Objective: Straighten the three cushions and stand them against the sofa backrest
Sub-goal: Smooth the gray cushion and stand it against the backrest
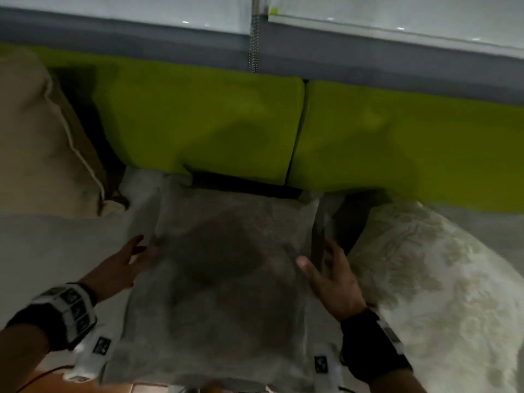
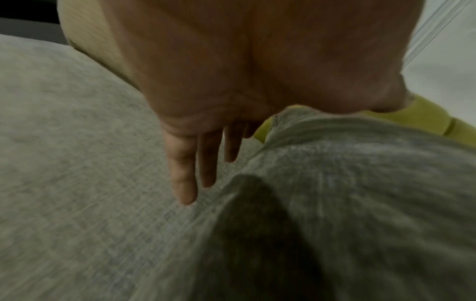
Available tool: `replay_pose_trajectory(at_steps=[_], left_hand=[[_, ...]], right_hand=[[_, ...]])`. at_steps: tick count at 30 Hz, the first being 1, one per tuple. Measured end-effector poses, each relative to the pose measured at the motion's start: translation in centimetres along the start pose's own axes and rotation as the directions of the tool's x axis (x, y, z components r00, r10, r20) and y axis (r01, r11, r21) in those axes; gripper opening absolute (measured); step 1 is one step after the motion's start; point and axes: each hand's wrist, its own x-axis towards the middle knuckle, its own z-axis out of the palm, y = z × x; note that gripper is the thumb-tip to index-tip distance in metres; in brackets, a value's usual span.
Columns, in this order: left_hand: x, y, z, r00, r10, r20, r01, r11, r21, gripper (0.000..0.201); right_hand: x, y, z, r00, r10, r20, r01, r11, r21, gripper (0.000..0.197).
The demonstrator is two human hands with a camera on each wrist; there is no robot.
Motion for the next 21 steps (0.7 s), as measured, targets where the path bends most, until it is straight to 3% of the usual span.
replay_pose_trajectory(at_steps=[1, 3, 8, 12, 14, 16, 18, 20, 21], left_hand=[[0.4, 0.6, 0.4, 0.999, -0.028, 0.016, 0.027, 0.997, 0.073, 0.116], [0.7, 1.2, 1.2, 0.999, -0.048, 0.012, 0.046, 0.990, 0.134, 0.117], [0.9, 1.8, 2.5, 0.997, -0.066, 0.028, 0.066, 0.998, 0.020, 0.115], [-0.7, 5.8, 2.3, 0.999, 0.026, 0.035, -0.023, 0.996, -0.087, 0.099], [-1.5, 8.0, 1.5, 0.996, 0.055, 0.070, -0.042, 0.982, -0.183, 0.092], [-1.8, 10.1, 0.3, 0.993, 0.108, 0.048, -0.098, 0.980, -0.176, 0.091], [-1.4, 11.6, -0.7, 0.981, 0.196, -0.010, -0.194, 0.962, -0.194, 0.100], [-1.1, 13.6, -1.1, 0.940, 0.334, -0.065, -0.340, 0.913, -0.225, 0.093], [-0.7, 14.4, -1.3, 0.907, 0.415, -0.064, -0.418, 0.878, -0.234, 0.095]], right_hand=[[1.0, -0.1, 0.4, 0.999, 0.034, 0.009, -0.035, 0.997, 0.069, 0.113], [1.9, -0.1, 1.2, 0.993, 0.111, 0.042, -0.116, 0.984, 0.138, 0.117], [2.5, 2.4, 3.5, 0.928, 0.342, 0.144, -0.367, 0.906, 0.211, 0.120], [2.6, 1.3, 3.1, 0.856, 0.485, 0.179, -0.517, 0.799, 0.308, 0.136], [2.4, -0.2, 1.9, 0.873, 0.439, 0.212, -0.486, 0.811, 0.326, 0.132], [2.8, -2.5, -0.1, 0.916, 0.359, 0.179, -0.398, 0.864, 0.308, 0.130], [3.1, -5.1, -2.0, 0.967, 0.229, 0.113, -0.253, 0.919, 0.304, 0.112], [3.2, -7.1, -3.5, 0.993, 0.112, 0.025, -0.114, 0.929, 0.353, 0.087], [3.4, -7.8, -4.1, 0.998, 0.056, -0.026, -0.042, 0.921, 0.387, 0.085]])
